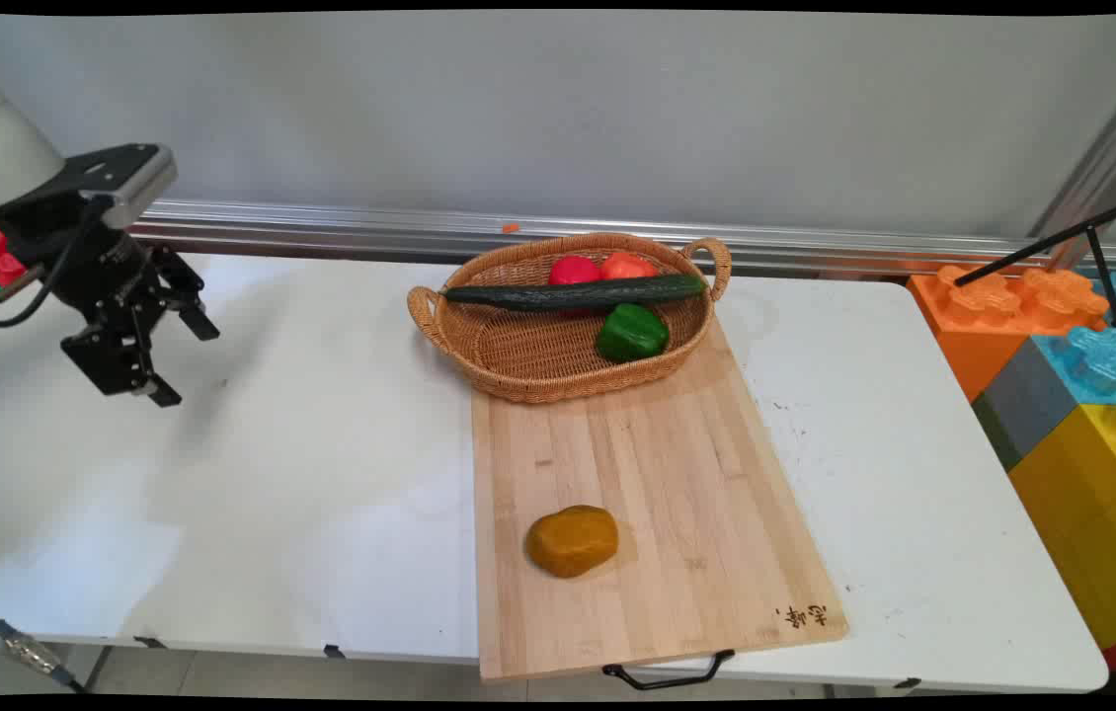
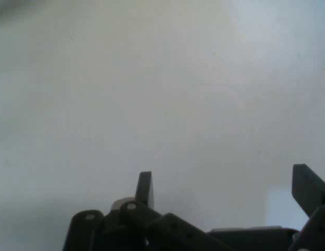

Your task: Pick up the potato from the cutting board, then place the picked object in the vegetable basket

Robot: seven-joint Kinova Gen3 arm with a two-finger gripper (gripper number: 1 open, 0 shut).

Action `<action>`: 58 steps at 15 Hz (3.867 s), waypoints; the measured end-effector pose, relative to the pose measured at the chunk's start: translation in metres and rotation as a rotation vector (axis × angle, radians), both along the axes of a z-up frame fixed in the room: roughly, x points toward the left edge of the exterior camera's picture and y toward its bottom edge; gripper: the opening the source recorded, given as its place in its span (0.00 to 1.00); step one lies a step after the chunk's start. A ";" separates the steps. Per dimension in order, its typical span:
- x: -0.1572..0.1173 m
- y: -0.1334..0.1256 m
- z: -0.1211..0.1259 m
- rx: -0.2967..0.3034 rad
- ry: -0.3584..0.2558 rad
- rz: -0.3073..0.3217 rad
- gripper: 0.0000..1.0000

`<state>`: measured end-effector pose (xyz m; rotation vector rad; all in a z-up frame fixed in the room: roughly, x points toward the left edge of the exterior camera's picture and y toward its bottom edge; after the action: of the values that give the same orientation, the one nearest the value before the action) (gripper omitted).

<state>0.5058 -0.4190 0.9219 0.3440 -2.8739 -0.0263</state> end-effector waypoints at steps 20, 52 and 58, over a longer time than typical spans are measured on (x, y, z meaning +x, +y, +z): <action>-0.259 0.050 -0.023 0.027 0.216 0.170 1.00; -0.350 0.045 -0.133 -0.057 0.259 0.249 0.00; -0.356 0.028 -0.062 -0.094 0.273 0.232 0.00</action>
<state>0.1500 -0.3906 0.8600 0.6030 -2.5409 0.0954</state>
